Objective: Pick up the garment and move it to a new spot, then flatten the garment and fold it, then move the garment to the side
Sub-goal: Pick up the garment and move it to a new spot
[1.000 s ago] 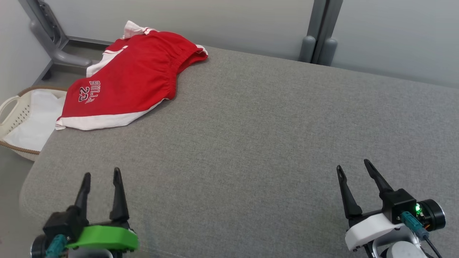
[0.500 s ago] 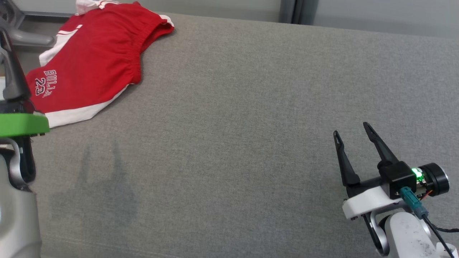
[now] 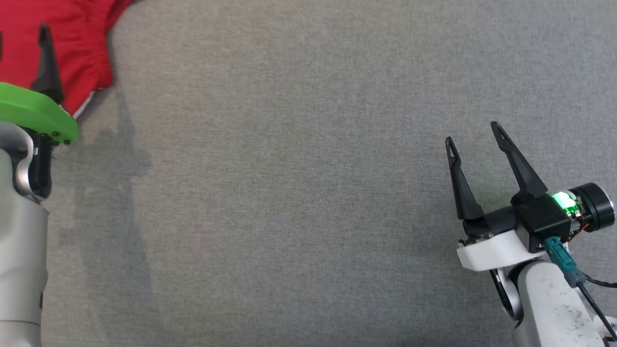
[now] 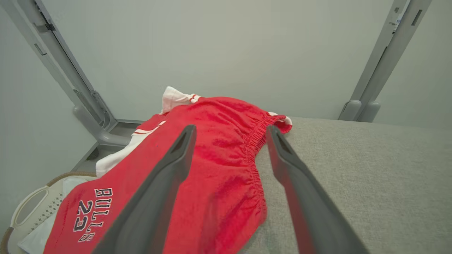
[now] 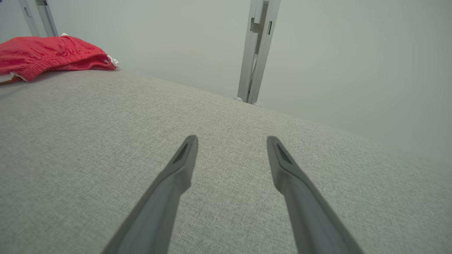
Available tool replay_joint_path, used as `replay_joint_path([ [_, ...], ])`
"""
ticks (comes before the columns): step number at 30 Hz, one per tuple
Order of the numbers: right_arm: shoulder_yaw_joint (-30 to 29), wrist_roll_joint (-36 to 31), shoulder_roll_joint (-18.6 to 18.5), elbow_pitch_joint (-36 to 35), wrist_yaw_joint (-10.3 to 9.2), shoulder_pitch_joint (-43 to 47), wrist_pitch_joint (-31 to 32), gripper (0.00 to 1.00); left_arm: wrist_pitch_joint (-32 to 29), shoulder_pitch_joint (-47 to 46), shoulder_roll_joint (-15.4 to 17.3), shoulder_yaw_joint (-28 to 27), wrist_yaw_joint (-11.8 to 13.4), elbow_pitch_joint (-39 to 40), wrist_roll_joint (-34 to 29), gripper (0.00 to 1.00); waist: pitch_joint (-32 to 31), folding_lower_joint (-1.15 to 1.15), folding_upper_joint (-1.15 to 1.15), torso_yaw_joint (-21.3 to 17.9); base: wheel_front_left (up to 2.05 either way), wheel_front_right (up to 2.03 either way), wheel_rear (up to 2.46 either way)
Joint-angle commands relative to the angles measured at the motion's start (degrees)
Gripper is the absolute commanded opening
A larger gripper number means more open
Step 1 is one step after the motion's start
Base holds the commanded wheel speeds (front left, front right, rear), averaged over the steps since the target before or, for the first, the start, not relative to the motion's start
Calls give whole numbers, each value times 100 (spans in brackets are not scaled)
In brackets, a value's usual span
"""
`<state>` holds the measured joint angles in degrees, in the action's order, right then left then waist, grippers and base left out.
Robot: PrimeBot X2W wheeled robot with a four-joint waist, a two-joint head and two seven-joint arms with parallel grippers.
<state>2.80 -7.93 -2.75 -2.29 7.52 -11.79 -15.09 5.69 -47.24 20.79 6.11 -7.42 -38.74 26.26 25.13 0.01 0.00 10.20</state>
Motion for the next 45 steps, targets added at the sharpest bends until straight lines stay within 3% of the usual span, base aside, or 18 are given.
replay_joint_path([
  [1, 17, 46, -25, -73, -6, -100, -11, 100, -36, -142, 84, 86, -10, -116, 89, 100, 440, -1, 0, -277, 0, 0, 0],
  [20, -10, 179, -25, -369, -6, -332, -12, 100, -845, -439, 448, 1042, -5, -1394, 783, 100, 862, -1, 0, -398, 0, 0, 0],
  [21, -27, 189, -25, -387, -6, -343, -12, 100, -884, -436, 469, 1073, -5, -1409, 809, 87, 863, -1, 0, -401, 0, 0, 0],
  [22, -42, 190, -25, -399, -6, -356, -11, 100, -896, -435, 497, 1102, -4, -1417, 836, 51, 864, -1, 0, -401, 0, 0, 0],
  [23, -54, 195, -24, -410, -6, -366, -12, 100, -870, -444, 528, 1110, -2, -1416, 853, 43, 863, -1, 0, -399, 0, 0, 0],
  [25, -97, 215, -25, -413, -6, -389, -12, 100, -712, -497, 612, 1092, -1, -1403, 877, 0, 844, -1, 0, -389, 0, 0, 0],
  [36, -77, 385, -25, -211, -6, -330, -11, 100, -153, -625, 1031, 1204, -1, -1224, 646, 0, 306, -1, 0, -393, 0, 0, 0],
  [45, -87, 631, -24, 11, -6, -65, -12, 100, 322, -633, 1730, 1370, 84, -418, 191, 0, -555, -1, 0, -632, 0, 0, 0],
])
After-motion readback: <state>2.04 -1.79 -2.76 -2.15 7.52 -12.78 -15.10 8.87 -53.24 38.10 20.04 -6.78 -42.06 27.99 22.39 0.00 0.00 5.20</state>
